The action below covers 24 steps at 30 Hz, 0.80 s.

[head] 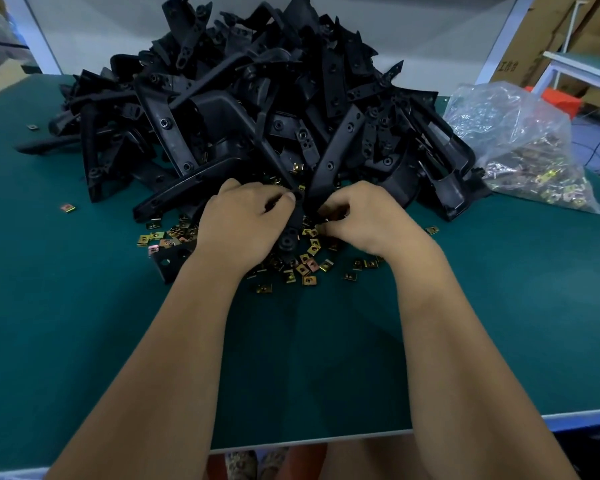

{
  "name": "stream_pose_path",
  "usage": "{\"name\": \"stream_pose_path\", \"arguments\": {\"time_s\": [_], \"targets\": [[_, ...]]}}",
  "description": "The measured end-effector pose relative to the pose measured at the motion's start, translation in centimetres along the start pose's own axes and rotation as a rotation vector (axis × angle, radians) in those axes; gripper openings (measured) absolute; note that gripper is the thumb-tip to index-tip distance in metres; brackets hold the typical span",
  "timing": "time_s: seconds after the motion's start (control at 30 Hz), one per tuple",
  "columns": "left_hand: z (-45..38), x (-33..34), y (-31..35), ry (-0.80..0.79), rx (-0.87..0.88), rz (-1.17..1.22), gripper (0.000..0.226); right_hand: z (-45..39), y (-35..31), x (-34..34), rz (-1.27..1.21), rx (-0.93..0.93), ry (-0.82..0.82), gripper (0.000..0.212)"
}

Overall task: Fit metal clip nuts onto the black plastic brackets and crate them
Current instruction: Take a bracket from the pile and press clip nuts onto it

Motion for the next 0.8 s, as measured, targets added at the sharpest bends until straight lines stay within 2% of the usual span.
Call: {"name": "stream_pose_path", "arguments": {"time_s": [0.07,0.23,0.3,0.37,0.43,0.5,0.63,0.8], "targets": [[0.0,0.0,-0.1,-0.01,0.016,-0.001,0.034,-0.1,-0.1,0.1,0.012,-0.014,0.037,0.008],[-0.4,0.3,-0.5,-0.054,-0.039,-0.074,0.042,-0.3,0.0,0.0,-0.006,-0.019,0.153,0.011],[-0.5,0.3,-0.4,-0.045,-0.037,-0.051,0.043,-0.2,0.2,-0.4,-0.221,0.027,0.24,0.012],[-0.4,0.1,-0.1,-0.018,-0.016,-0.018,0.051,-0.1,0.2,-0.6,-0.568,0.06,0.274,0.015],[-0.4,-0.2,0.3,0.054,0.022,-0.012,0.054,0.0,0.1,-0.6,-0.915,0.072,0.243,0.017],[-0.3,-0.7,0.4,0.138,0.061,-0.021,0.051,0.1,-0.1,-0.5,-1.133,0.075,0.201,0.018],[-0.3,-1.2,0.1,0.222,0.023,0.032,0.039,0.1,-0.5,-0.2,-1.272,0.065,0.151,0.015],[-0.3,-1.1,-0.2,0.221,-0.075,0.088,0.037,0.0,-1.1,0.4,-1.336,0.07,0.075,0.014]]}}
Point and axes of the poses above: each hand's wrist, its own z-axis away from the middle knuckle, its own x-axis out of the palm, y = z × x, the point moved 4 cm from there along -z, towards the middle knuckle, and after that the axes turned 10 degrees about z, right-handed, at the moved point
